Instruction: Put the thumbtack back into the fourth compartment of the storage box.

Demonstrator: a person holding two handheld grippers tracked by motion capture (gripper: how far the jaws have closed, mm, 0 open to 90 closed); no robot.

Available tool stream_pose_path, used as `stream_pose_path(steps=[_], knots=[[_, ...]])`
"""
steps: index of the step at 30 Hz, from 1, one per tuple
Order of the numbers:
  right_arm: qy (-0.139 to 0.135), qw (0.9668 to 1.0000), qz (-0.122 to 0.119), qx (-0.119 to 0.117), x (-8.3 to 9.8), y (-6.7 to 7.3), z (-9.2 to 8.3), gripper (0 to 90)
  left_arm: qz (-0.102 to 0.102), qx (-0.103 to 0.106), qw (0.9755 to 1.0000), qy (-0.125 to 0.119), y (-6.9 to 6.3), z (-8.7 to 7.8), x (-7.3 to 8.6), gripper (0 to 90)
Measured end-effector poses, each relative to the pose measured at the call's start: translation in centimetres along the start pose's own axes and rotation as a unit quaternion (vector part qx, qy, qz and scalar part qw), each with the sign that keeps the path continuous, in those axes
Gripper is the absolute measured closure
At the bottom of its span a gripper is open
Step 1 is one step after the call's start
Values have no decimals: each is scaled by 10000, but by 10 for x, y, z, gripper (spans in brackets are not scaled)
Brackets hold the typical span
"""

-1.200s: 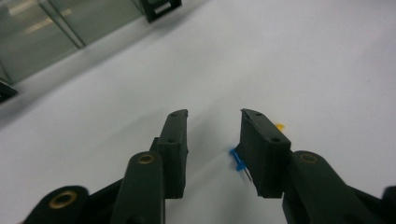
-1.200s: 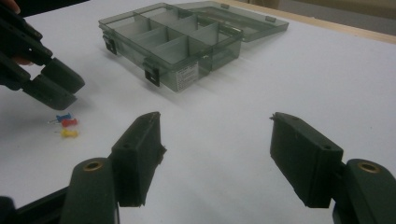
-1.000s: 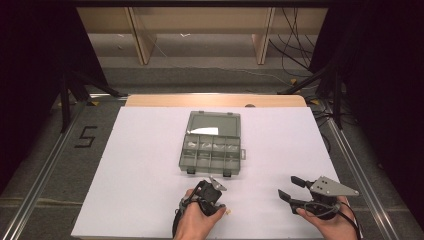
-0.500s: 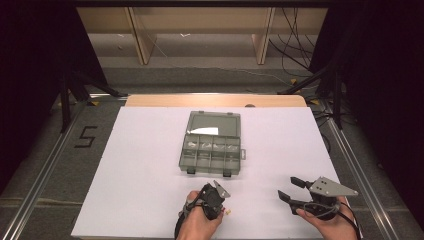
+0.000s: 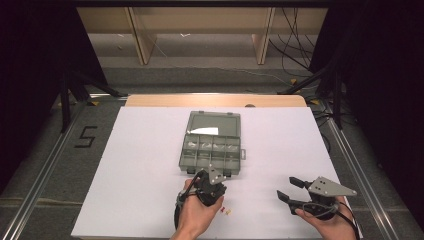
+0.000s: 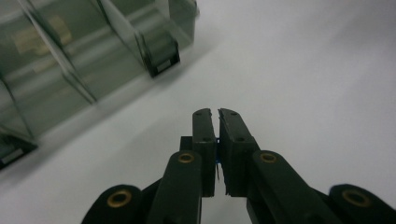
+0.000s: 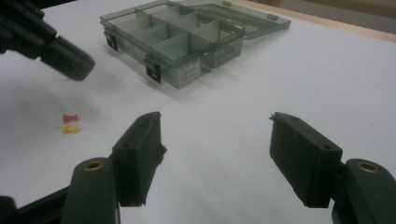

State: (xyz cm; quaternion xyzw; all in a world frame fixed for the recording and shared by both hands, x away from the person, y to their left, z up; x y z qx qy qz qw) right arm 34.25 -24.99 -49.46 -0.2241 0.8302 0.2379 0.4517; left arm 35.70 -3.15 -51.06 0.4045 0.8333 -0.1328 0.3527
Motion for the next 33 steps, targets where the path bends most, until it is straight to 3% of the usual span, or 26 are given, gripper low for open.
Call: stream_pose_path(steps=[5, 6, 7, 9, 11, 16, 20, 29, 33], knots=[[-22, 10000, -40, -36, 0, 1, 1, 350, 101, -149, 9994, -291, 21, 5, -28, 849], [-39, 9999, 17, -108, 0, 3, 3, 350, -12, -212, 9989, -420, 23, 7, -34, 849], [-4, 10000, -76, -14, 0, 1, 2, 350, -56, -289, 9979, -576, 29, 9, -44, 849], [-2, 10000, -70, -9, 1, 0, 2, 350, -73, -346, 9970, -694, 38, 13, -56, 848], [6, 10000, -70, -6, 1, 0, 2, 351, -127, -419, 9965, -719, 47, 17, -65, 848], [31, 10000, -20, -25, 2, -1, 1, 351, -18, -561, 9957, -744, 63, 33, -86, 847], [-7, 10000, 7, -11, 1, -1, 0, 352, 64, -638, 9960, -619, 71, 49, -95, 846], [-2, 10000, -34, -27, 2, -4, 1, 352, -4, -720, 9962, -499, 81, 78, -100, 832], [30, 9999, 101, -52, 2, -3, 0, 352, -44, -755, 9957, -544, 86, 80, -99, 725]])
Point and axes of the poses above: each handheld gripper's, and its own axes: z roughly forward along the jaws, x roughly out of its underside, y roughly to its left, the point moved 9 cm from there along z, roughly forward along the jaws, and after that the axes turned 11 degrees about z, right-handed, at the moved point
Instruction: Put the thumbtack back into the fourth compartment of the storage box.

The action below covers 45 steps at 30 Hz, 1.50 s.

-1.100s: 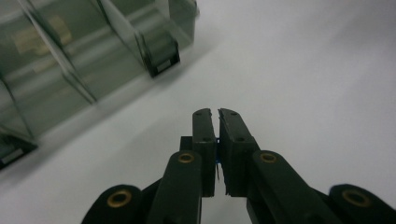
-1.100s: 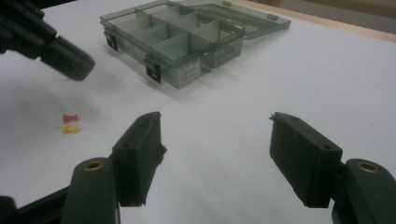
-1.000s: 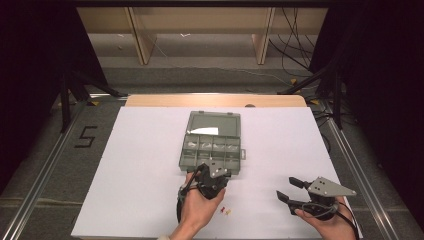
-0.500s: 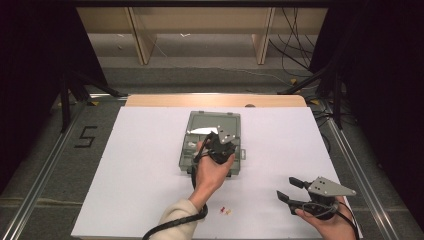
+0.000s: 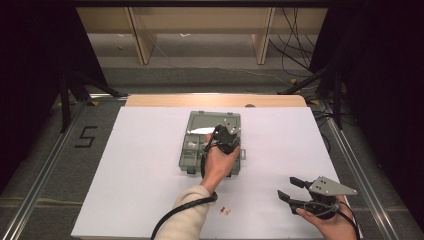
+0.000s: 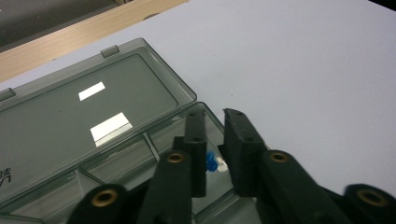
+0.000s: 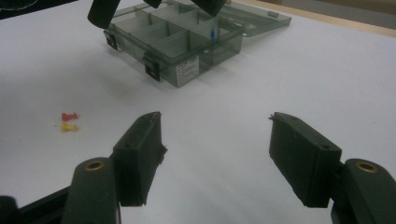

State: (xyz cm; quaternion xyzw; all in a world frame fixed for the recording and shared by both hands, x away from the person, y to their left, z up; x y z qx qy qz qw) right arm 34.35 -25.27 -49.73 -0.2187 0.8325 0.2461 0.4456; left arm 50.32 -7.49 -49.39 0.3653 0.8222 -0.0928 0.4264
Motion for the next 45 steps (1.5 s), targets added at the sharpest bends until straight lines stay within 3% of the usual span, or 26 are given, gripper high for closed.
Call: stream_pose_path(steps=[1, 2, 3, 4, 5, 7, 8, 9, 13, 14, 16, 17, 20, 21, 25, 26, 27, 29, 30, 33, 35, 36, 38, 42, 44, 45], knots=[[2, 10000, -3, -2, 0, 0, 0, 352, 0, 0, 10000, 0, 0, 0, 0, 667], [2, 10000, -3, -2, 0, 0, 0, 352, -40, -21, 10000, -31, 0, -1, 0, 667], [-12, 10000, -67, 12, 0, -1, 0, 352, -31, -32, 10000, -16, 1, -5, 1, 569], [-12, 10000, -67, 12, 0, -1, 0, 352, -41, -51, 10000, -38, 1, -8, 1, 569], [-11, 10000, -66, 17, 0, -1, 0, 352, -79, 18, 9999, -147, -3, -19, 0, 480], [-33, 10000, -61, 29, -1, -1, 0, 352, -69, 60, 9998, -165, -8, -34, 2, 391], [-31, 10000, -55, 27, -1, -1, 0, 352, -69, 60, 9998, -165, -8, -34, 2, 366], [23, 10000, -17, 2, 1, 0, 0, 352, -13, 152, 9998, -156, -14, -50, 7, 351], [31, 10000, -22, 16, 1, 0, 0, 351, -90, 345, 9993, -102, -26, -71, 19, 321], [148, 9999, -29, 43, 2, 0, -2, 351, -3, 366, 9993, 32, -29, -79, 28, 321], [-9, 9999, -142, 51, 0, -1, 0, 350, -2, 505, 9984, 257, -37, -89, 44, 319], [64, 9998, -160, 103, 0, 0, -1, 349, 57, 697, 9967, 408, -47, -97, 59, 328], [29, 9999, -135, 46, 0, 3, 1, 348, 52, 796, 9957, 473, -58, -104, 73, 371], [-1, 9998, -168, 59, -1, 3, 1, 344, 90, 901, 9939, 625, -67, -108, 86, 381], [-25, 9999, -149, 20, -2, 6, 2, 339, 104, 1022, 9912, 830, -78, -109, 103, 462], [-25, 9999, -149, 20, -2, 6, 2, 339, 104, 1022, 9912, 830, -78, -109, 103, 483], [47, 9998, -166, -35, -1, 7, 2, 336, 207, 1084, 9893, 957, -80, -109, 107, 512], [25, 9999, -153, 9, -1, 7, 2, 332, 140, 1071, 9888, 1032, -85, -106, 112, 557], [25, 9999, -153, 9, -1, 7, 2, 332, 198, 1111, 9874, 1114, -86, -106, 114, 557], [22, 9999, -141, -21, -1, 6, 2, 326, 210, 1107, 9867, 1172, -91, -100, 118, 592], [-11, 9999, -124, 21, -1, 4, 1, 312, 175, 1232, 9833, 1329, -95, -98, 121, 628], [-11, 9999, -124, 21, -1, 4, 1, 312, 129, 1211, 9841, 1291, -96, -96, 121, 628], [12, 9999, -142, 18, -1, 4, 1, 309, 204, 1288, 9809, 1444, -97, -96, 125, 650], [29, 9999, -130, 35, 0, 4, 0, 310, 207, 1193, 9829, 1387, -98, -93, 125, 695], [18, 9999, -133, 48, 0, 3, 0, 310, 310, 1163, 9819, 1463, -97, -93, 126, 711], [20, 9999, -134, 50, 0, 3, 0, 310, 393, 1151, 9801, 1570, -97, -95, 128, 727]])
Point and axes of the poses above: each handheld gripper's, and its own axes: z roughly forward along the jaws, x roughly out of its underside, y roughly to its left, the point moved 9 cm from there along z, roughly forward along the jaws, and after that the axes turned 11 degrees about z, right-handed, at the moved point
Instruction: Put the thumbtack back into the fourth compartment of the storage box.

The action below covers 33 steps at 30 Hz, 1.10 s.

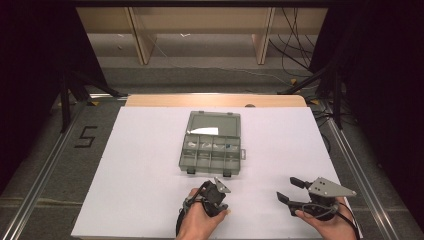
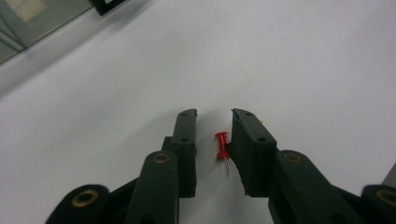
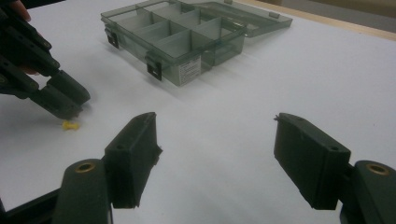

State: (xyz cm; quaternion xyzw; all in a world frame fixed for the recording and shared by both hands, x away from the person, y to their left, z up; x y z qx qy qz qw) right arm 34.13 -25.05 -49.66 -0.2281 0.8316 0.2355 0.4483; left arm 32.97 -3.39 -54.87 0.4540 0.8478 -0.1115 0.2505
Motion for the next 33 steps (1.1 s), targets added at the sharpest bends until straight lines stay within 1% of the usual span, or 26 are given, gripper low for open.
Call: stream_pose_path(steps=[1, 2, 3, 5, 6, 7, 8, 9, 10, 11, 13, 14, 15, 16, 17, 18, 20, 21, 22, 24, 25, 26, 27, 29, 31, 33], knots=[[3, 10000, 5, 2, 0, 0, 0, 311, 8, -32, 10000, -47, 0, 1, -1, 747], [-44, 10000, -38, 17, -1, -1, 0, 311, 87, -37, 10000, -32, 0, 1, -1, 764], [-1, 10000, 5, -15, 0, 1, 0, 311, 79, -108, 9999, -30, -1, 1, -1, 774], [-17, 10000, -15, 4, 0, 1, 0, 312, 129, -108, 9999, -17, -1, 1, 0, 818], [-12, 10000, -13, 4, 0, 1, 0, 312, 77, -107, 9999, -56, -1, 1, 0, 831], [10, 10000, 36, -2, 0, 1, 0, 312, 65, -113, 9999, -59, -1, 1, 0, 832], [-1, 10000, -29, 22, 0, 0, 0, 312, 65, -113, 9999, -59, -1, 1, 0, 833], [-9, 10000, 40, -59, 0, 3, 0, 312, 44, -122, 9999, -60, -1, 1, 0, 834], [-9, 10000, 40, -59, 0, 3, 0, 312, 44, -122, 9999, -60, -1, 1, 0, 835], [26, 10000, -44, -61, 0, 2, 0, 313, 50, -114, 9999, -63, -1, 1, -1, 835], [38, 10000, -5, -69, 1, 3, 1, 314, 23, -37, 9999, -94, -1, 1, -1, 835], [29, 10000, -17, -62, 0, 2, 1, 314, 79, -41, 9999, -69, 1, 0, 0, 835], [29, 10000, -17, -62, 0, 2, 1, 314, 50, 6, 10000, -69, 2, 0, 1, 835], [-4, 10000, -36, -27, 0, 1, 1, 315, -54, 94, 9999, -92, 2, 0, 1, 836], [-4, 10000, -36, -27, 0, 1, 1, 315, -54, 94, 9999, -92, 2, 0, 1, 836], [0, 9999, -17, -107, 0, 3, 2, 315, -58, 98, 9999, -68, 3, -1, 2, 836], [-22, 10000, -29, -43, -1, 2, 1, 316, -43, 74, 9999, -101, 5, 0, 1, 836], [-3, 10000, -34, -75, -1, 2, 1, 316, -59, 56, 9999, -70, 6, -1, 2, 836], [-18, 10000, -28, -50, -1, 2, 1, 316, -101, 19, 9998, -189, 7, 0, 1, 836], [-2, 10000, -31, -61, -1, 2, 1, 317, -98, 25, 9999, -138, 9, -2, 2, 836], [2, 10000, -24, -56, -1, 2, 1, 317, -152, 17, 9997, -199, 11, -2, 1, 836], [-16, 10000, -19, -50, -1, 2, 1, 317, -105, -44, 9996, -249, 13, -4, 0, 836], [-25, 10000, -24, -56, -1, 2, 1, 317, -116, -15, 9996, -264, 13, -5, -1, 836], [-29, 10000, -35, -59, -1, 2, 1, 317, -171, -83, 9989, -420, 14, -5, -3, 836], [-16, 10000, -30, -47, -1, 1, 1, 318, -138, -112, 9988, -451, 15, -6, -4, 836], [-18, 10000, -26, -47, -1, 1, 1, 318, -201, -68, 9988, -446, 15, -7, -4, 836]])
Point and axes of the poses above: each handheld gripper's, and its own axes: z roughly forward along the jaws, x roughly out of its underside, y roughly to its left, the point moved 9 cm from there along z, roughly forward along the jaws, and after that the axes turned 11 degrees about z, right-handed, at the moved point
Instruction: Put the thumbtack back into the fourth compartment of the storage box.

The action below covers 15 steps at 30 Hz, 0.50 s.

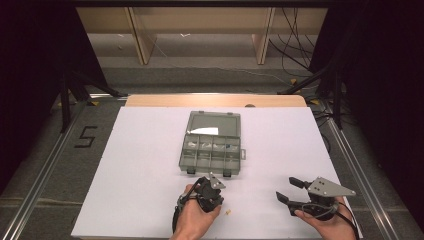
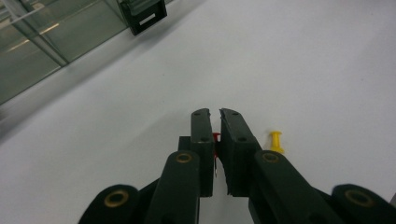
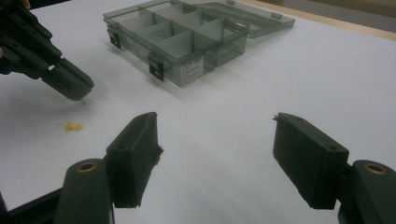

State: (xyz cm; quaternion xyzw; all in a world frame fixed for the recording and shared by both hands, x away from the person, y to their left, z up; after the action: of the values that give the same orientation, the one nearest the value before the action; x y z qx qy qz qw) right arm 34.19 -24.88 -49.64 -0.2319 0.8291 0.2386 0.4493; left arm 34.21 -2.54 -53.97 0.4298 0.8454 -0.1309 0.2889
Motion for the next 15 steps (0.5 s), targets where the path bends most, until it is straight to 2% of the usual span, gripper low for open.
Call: stream_pose_path(steps=[2, 4, 6, 8, 9, 11, 12, 14, 15], knots=[[-4, 10000, -2, -4, 0, 0, 0, 319, 78, -50, 10000, -35, 2, -2, -1, 836], [0, 10000, -5, -6, 0, 1, 0, 319, -1, 11, 10000, -15, 1, -3, -2, 836], [2, 10000, -3, -4, 0, 1, 0, 320, 4, -34, 9999, -112, 1, -5, -5, 836], [-18, 10000, -48, 4, -1, 0, 0, 320, -9, -11, 9999, -111, 1, -7, -7, 836], [-35, 10000, -55, 5, -1, 0, 0, 320, 70, -24, 9999, -112, 2, -9, -8, 836], [-95, 9999, -43, 2, -2, 0, 1, 320, 44, -61, 9998, -162, 2, -10, -11, 836], [-37, 10000, -52, -2, -1, 0, 0, 320, 95, -47, 9998, -146, 4, -11, -11, 836], [-26, 10000, -61, 16, -1, 0, 0, 320, 19, -53, 9998, -202, 4, -12, -14, 836], [52, 10000, 19, -10, 0, 2, -1, 320, 33, -110, 9997, -228, 6, -13, -16, 836]])
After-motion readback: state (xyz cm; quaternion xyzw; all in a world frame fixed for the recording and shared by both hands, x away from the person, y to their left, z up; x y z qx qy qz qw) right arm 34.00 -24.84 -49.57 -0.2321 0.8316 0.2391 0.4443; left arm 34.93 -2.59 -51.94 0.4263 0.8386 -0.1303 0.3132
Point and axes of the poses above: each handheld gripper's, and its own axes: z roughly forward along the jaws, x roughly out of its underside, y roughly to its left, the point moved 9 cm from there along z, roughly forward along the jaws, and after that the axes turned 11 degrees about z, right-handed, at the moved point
